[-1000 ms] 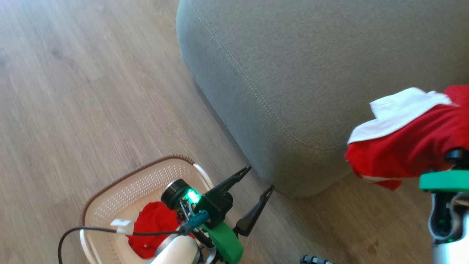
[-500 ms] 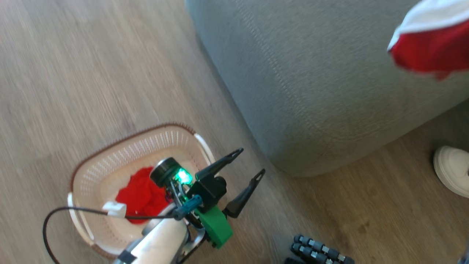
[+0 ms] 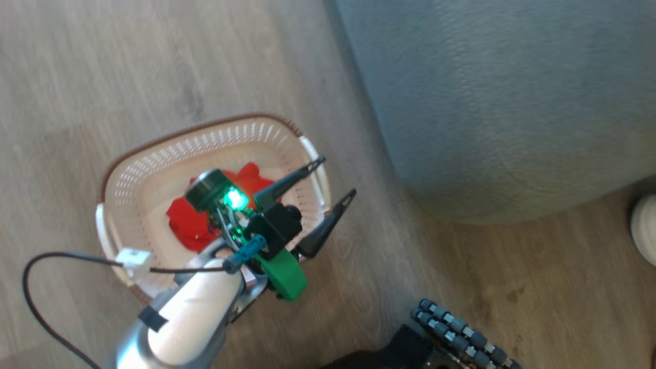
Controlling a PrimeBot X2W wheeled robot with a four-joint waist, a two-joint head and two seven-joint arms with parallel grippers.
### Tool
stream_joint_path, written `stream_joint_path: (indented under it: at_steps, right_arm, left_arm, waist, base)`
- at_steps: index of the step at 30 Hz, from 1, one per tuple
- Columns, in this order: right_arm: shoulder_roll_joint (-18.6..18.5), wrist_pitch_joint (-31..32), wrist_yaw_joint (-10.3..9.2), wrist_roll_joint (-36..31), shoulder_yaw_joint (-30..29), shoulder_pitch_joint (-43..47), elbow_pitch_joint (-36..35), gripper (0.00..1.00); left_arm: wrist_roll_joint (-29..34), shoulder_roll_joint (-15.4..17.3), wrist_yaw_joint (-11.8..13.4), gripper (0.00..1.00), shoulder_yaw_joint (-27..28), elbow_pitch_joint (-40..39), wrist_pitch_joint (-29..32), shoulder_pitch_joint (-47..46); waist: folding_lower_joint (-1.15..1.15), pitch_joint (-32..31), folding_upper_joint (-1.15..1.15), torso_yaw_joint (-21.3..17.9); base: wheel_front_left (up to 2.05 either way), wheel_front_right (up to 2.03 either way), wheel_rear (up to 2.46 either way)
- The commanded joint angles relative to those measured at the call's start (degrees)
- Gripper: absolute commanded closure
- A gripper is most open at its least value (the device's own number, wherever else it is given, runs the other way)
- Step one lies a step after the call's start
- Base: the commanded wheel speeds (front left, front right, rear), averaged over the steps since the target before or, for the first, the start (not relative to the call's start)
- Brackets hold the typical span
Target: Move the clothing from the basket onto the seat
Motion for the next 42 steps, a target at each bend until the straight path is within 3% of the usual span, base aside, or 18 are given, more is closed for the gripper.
stream_joint_path:
  at_steps: [1,6,15,23,29,30,31,32,42]
  right_arm:
    - [-2.4,-0.3,-0.01,-0.6,-0.5,-1.6,-0.3,1.00]
    - [-4.4,-0.3,-0.01,-4.5,-0.6,-6.0,10.8,1.00]
    - [-5.0,-0.3,-0.01,-14.2,-2.6,-10.1,24.4,1.00]
    - [-4.3,-0.3,-0.01,-17.7,-0.4,-13.0,36.2,1.00]
    - [-4.0,-0.3,-0.01,-18.4,1.0,-13.7,40.5,1.00]
    - [-4.1,-0.3,-0.01,-18.4,1.1,-13.8,40.7,0.60]
    - [-4.1,-0.3,-0.01,-18.4,1.2,-13.8,40.8,0.07]
    - [-4.2,-0.3,-0.01,-18.3,1.2,-13.7,41.0,0.00]
    - [-5.7,-0.3,-0.01,-19.2,3.6,-10.4,45.1,0.00]
  left_arm:
    - [0.7,0.5,-0.1,0.00,1.7,-2.1,-0.3,-1.0]
    - [1.4,0.5,-0.1,0.00,2.1,-2.8,-0.3,-2.2]
    - [2.1,-0.2,-0.1,0.00,1.6,-3.4,-0.3,-2.7]
    - [2.3,-0.2,-0.1,0.00,2.0,-3.6,-0.3,-3.0]
    - [2.2,-0.8,-0.1,0.00,2.2,-3.3,-0.3,-3.1]
    - [2.2,-0.9,-0.1,0.00,2.2,-3.3,-0.3,-3.1]
    - [2.1,-1.0,-0.1,0.00,2.2,-3.2,-0.3,-3.1]
    - [2.1,-1.1,-0.1,0.00,2.2,-3.2,-0.3,-3.1]
    - [0.8,-3.6,-0.1,0.00,1.8,-2.5,-0.3,-1.7]
  waist:
    - [-0.02,2.4,0.00,2.4]
    - [-0.02,4.9,0.00,4.9]
    - [-0.02,7.5,0.00,7.7]
    - [-0.02,8.4,0.00,8.2]
    - [-0.02,7.6,0.00,8.3]
    - [-0.02,7.4,0.00,8.2]
    - [-0.02,7.0,0.00,8.2]
    - [-0.02,6.6,0.00,8.2]
    - [-0.02,-1.0,0.00,8.1]
  base:
    - [0.00,0.00,0.00]
    - [0.00,0.00,0.00]
    - [0.00,0.00,0.00]
    - [0.00,0.00,0.00]
    - [0.00,0.00,0.00]
    - [0.00,0.00,0.00]
    - [0.00,0.00,0.00]
    - [0.00,0.00,0.00]
    - [0.00,0.00,0.00]
